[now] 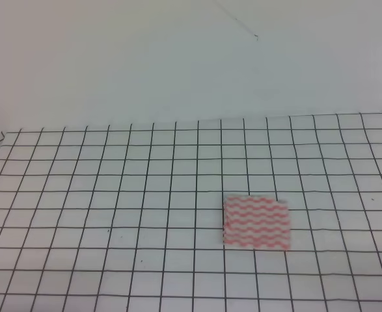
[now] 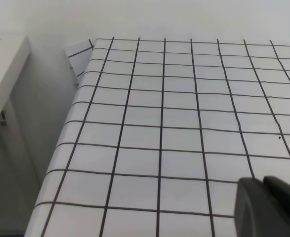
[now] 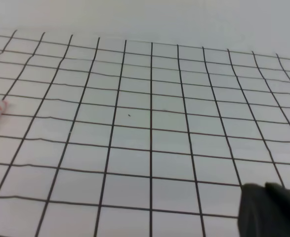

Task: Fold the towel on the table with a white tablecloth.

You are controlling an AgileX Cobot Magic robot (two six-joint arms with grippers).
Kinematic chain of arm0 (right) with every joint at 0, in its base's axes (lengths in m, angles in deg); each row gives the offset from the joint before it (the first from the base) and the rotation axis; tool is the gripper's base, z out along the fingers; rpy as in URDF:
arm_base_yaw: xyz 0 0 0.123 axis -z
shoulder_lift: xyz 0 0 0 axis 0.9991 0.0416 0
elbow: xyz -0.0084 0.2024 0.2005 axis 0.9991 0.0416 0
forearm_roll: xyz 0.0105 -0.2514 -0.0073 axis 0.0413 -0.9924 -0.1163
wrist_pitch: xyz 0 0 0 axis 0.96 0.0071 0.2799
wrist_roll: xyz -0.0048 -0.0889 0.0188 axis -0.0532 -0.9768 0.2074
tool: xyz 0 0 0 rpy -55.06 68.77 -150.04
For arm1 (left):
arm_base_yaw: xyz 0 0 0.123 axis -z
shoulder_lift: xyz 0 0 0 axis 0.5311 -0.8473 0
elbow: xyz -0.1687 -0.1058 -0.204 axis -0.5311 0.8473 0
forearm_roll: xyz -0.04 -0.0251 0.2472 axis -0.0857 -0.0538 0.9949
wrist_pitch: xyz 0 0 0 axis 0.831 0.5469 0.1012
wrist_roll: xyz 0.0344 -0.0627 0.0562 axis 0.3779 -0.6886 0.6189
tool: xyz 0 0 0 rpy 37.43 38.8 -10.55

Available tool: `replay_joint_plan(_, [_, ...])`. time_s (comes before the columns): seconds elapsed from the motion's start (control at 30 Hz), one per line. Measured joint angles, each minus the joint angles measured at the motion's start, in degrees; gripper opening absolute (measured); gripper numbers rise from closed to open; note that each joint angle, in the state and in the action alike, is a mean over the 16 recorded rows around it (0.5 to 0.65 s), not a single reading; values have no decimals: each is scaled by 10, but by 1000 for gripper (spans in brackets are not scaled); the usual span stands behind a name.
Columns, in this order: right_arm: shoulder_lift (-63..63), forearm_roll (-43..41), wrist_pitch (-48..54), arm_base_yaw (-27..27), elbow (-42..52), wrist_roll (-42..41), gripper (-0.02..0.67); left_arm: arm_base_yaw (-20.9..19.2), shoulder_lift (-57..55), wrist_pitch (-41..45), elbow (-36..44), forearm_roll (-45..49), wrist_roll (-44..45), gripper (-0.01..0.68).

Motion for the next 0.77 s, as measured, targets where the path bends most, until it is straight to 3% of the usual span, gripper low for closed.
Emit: replay_joint_plan(0.77, [0,1,0,-20,0,0,-1,0,0,0,0,0,0,-1])
